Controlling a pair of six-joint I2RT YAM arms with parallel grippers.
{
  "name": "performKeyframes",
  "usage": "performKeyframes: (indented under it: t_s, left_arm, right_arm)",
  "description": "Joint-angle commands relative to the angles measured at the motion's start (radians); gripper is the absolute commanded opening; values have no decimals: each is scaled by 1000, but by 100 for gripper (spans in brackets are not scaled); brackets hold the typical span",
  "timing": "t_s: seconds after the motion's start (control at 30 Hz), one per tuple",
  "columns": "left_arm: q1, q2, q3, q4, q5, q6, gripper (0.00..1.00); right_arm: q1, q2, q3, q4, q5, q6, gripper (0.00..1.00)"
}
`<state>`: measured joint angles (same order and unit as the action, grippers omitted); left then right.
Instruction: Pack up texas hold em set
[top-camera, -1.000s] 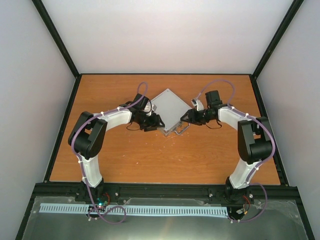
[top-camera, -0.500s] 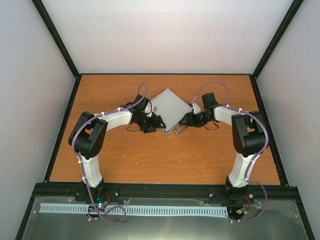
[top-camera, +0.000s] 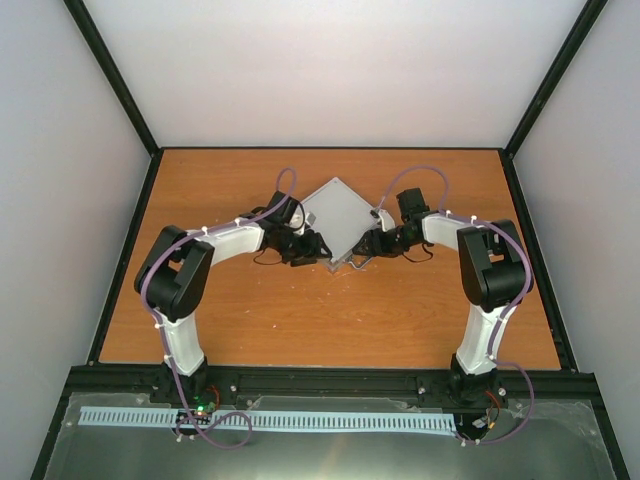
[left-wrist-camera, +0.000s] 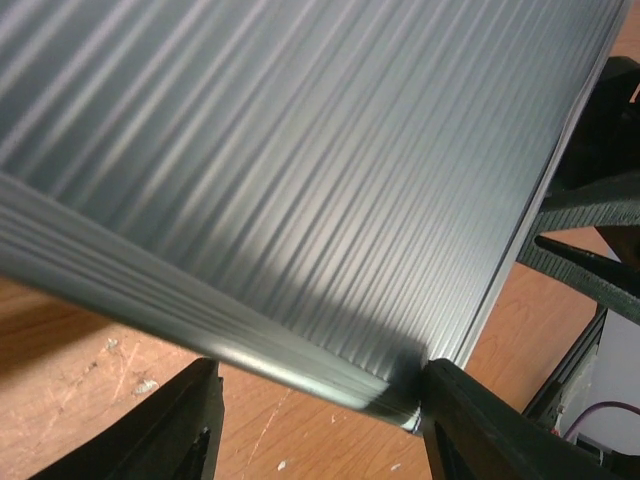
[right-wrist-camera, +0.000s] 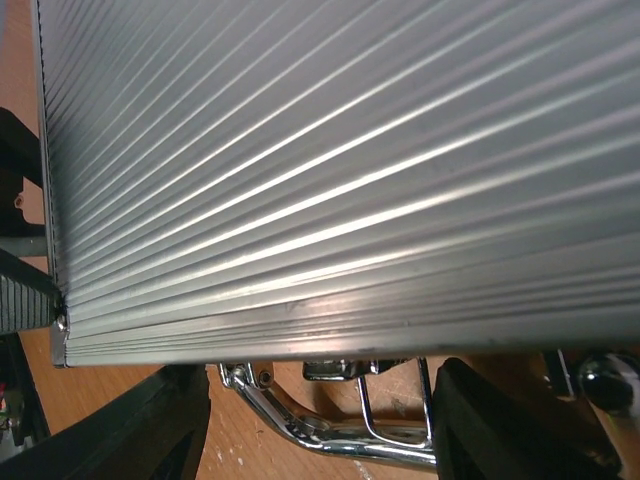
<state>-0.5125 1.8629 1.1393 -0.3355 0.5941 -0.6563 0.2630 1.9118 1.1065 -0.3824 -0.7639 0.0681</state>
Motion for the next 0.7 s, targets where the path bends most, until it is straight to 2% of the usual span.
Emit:
performKeyframes:
  t_s: [0.0, 0.23, 0.67]
  left_arm:
    - [-27, -13, -38, -53, -15, -1, 54]
    - [-27, -26, -50, -53, -22, -1, 54]
    - [-27, -10, -69, -48, -23, 1, 51]
  right_arm:
    - [18, -26, -17, -36, -61, 51, 62]
    - [17, -43, -36, 17, -153, 177, 61]
    - [10, -41, -7, 94, -156, 387, 60]
